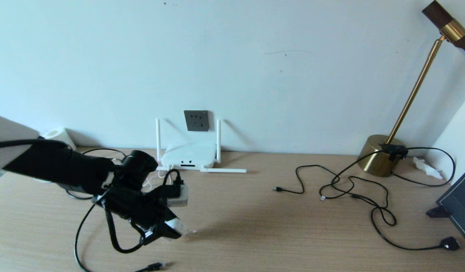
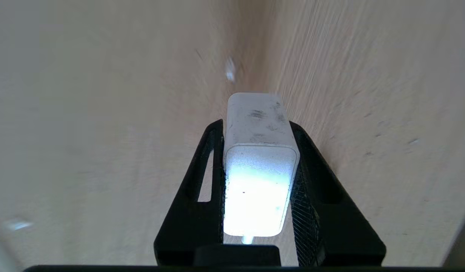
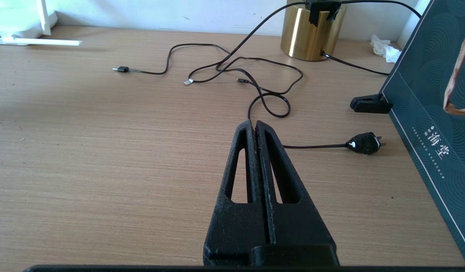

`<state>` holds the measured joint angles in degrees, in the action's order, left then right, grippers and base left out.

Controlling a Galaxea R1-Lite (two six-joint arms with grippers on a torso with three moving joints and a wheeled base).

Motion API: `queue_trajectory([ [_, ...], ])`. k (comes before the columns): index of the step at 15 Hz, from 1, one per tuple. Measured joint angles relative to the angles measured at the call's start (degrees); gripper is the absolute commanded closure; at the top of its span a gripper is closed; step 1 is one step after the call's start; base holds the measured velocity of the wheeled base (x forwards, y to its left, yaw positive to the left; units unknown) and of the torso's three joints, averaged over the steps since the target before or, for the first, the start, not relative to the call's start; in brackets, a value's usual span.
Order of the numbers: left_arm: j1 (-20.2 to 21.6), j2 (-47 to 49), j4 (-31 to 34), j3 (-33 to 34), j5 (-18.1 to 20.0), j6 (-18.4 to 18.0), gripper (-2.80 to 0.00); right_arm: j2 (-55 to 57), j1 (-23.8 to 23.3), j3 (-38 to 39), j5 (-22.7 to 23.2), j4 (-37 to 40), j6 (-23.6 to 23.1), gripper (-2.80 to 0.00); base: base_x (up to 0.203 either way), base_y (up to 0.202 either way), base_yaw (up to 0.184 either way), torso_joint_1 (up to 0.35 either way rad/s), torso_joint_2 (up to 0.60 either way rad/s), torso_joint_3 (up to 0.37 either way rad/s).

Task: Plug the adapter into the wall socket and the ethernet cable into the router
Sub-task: Align plug and socket

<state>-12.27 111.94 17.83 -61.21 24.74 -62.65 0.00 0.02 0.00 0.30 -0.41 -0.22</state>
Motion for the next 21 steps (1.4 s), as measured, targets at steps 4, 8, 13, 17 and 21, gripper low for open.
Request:
queue_trajectory([
  [4,1.1,-11.5,0.0,-5.2,12.0,11.0,0.0,0.0,0.0,0.0,0.0,0.0,0.0,0.0,0.0,0.0,0.0,0.0,0.0,0.0],
  [8,0.2,-23.1,-0.3,-16.8,11.8,34.8,0.0,0.0,0.0,0.0,0.0,0.0,0.1,0.0,0.0,0.0,0.0,0.0,0.0,0.0],
  [13,-1.7,-32.1,-2.0,-21.5,6.3,73.3,0.0,0.0,0.0,0.0,0.0,0.0,0.0,0.0,0.0,0.0,0.0,0.0,0.0,0.0],
  [17,-3.1,-36.3,-14.5,-10.0,-1.2,96.2,0.0,0.0,0.0,0.0,0.0,0.0,0.1,0.0,0.0,0.0,0.0,0.0,0.0,0.0],
  [21,-3.8,-34.5,-41.2,12.4,-12.7,85.6,0.0,0.0,0.0,0.0,0.0,0.0,0.1,0.0,0.0,0.0,0.0,0.0,0.0,0.0],
])
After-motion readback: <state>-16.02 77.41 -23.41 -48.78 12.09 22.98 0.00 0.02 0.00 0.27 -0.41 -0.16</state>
